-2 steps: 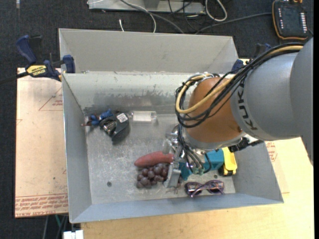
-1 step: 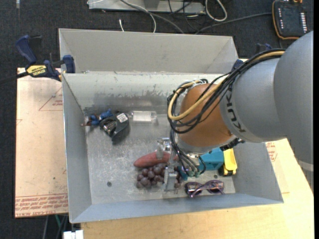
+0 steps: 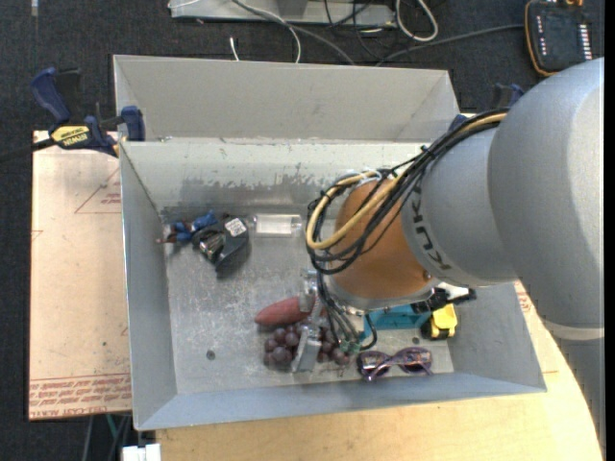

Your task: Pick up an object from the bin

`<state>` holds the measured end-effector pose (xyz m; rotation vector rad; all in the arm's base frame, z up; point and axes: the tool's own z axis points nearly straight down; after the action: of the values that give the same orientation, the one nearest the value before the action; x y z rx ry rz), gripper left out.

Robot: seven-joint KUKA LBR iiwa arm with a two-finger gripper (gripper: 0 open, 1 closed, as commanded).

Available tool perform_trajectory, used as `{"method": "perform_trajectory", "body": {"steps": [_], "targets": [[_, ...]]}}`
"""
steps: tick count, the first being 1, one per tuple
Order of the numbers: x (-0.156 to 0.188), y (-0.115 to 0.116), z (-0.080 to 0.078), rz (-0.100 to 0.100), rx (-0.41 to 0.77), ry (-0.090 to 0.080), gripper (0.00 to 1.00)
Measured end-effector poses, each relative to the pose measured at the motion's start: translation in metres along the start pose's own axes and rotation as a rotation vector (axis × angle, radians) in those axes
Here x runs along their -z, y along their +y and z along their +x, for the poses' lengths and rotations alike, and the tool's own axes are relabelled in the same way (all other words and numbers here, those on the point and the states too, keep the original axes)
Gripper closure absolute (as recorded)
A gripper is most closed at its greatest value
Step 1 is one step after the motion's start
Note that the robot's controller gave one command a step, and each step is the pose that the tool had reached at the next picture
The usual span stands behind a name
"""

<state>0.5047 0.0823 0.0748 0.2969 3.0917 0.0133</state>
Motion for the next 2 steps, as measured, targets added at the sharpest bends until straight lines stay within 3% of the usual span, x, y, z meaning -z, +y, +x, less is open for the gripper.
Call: {"method": "perform_trajectory", "body": {"steps": [1, 2], "targets": [[0.0008, -0.0103, -0.0132, -0.005, -0.034, 0.017, 1.00], [0.0008, -0.0103, -0.0132, -0.005, -0.035, 0.017, 1.00]]}}
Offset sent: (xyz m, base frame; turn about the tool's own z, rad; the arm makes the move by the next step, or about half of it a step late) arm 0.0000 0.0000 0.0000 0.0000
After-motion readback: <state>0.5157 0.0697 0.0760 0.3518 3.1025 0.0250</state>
